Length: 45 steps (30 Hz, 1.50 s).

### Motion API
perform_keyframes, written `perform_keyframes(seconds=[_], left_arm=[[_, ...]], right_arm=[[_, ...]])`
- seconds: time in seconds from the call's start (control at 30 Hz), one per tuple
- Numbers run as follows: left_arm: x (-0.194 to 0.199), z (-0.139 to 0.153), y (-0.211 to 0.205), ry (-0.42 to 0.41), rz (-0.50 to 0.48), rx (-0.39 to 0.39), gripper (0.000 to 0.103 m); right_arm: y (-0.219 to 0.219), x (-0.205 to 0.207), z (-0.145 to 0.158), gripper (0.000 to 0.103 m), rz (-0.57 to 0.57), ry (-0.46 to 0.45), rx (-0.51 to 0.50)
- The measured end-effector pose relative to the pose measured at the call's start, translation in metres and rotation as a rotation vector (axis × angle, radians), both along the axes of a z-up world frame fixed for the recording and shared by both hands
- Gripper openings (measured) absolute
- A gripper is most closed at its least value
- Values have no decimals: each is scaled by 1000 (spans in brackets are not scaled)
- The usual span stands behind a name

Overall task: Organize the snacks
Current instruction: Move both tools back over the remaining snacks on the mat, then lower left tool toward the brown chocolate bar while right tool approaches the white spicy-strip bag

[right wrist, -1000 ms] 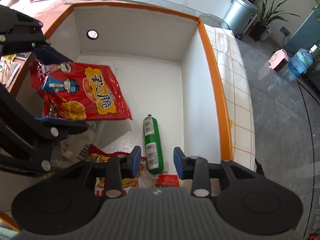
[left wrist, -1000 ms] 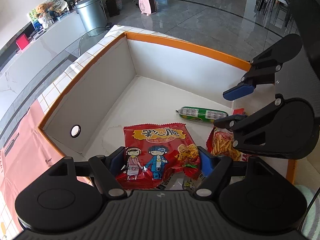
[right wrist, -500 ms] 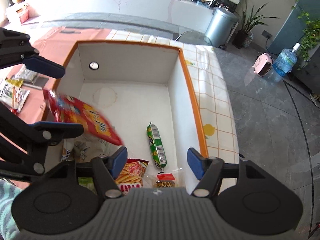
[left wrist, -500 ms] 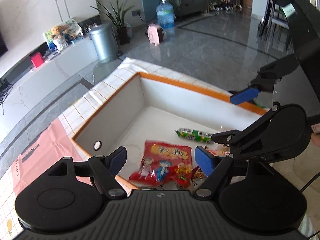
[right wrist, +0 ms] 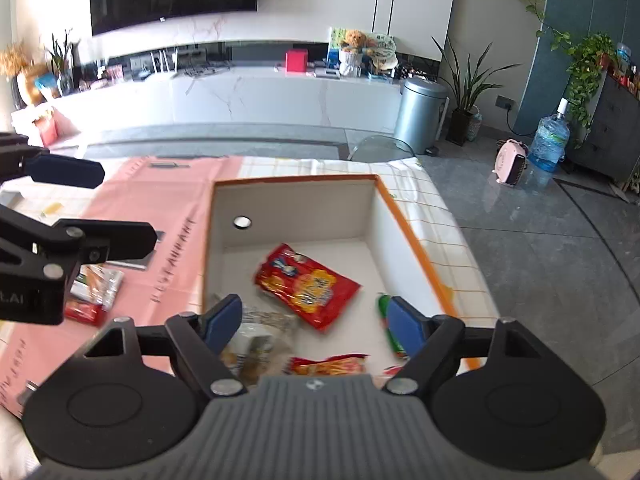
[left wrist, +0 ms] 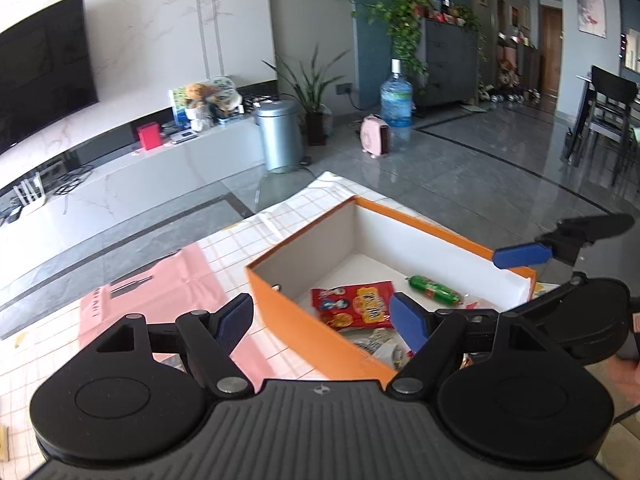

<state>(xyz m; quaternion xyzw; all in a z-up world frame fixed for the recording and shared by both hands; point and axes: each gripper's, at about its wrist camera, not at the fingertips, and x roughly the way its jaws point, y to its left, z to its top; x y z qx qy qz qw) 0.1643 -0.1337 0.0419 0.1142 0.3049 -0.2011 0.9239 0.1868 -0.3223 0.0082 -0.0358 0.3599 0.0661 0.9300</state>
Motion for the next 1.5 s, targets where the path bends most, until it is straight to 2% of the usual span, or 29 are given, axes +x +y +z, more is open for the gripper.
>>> perform_keyframes(seconds=[0.2, 0.37, 0.6, 0.8, 1.03, 1.23, 1.33, 1.43, 1.5], left_arm=[[-16, -4, 40, -15, 111, -18, 91], [-30, -17, 73, 11, 195, -48, 91], [-42, -47, 129, 91, 291, -110, 91], [-48, -74, 162, 148, 326, -78, 91], [-44, -98, 193, 196, 384, -112, 91], [-33, -122, 212, 244, 412, -116, 91], [-24, -131, 221, 264, 424, -140, 91], [-15, -138, 228, 275, 437, -164, 91], [-8, -141, 232, 283, 445, -172, 91]], right_arm=[[30, -26, -8, 88, -1, -19, 142], [64, -40, -22, 88, 1, -40, 178], [106, -47, -54, 88, 14, 4, 201], [133, -42, -83, 87, 44, 70, 184], [159, -27, -105, 87, 95, 119, 144], [179, -7, -121, 78, 148, 161, 127], [191, 4, -128, 72, 178, 177, 112], [203, 16, -131, 70, 207, 181, 103], [211, 24, -134, 65, 228, 182, 91]])
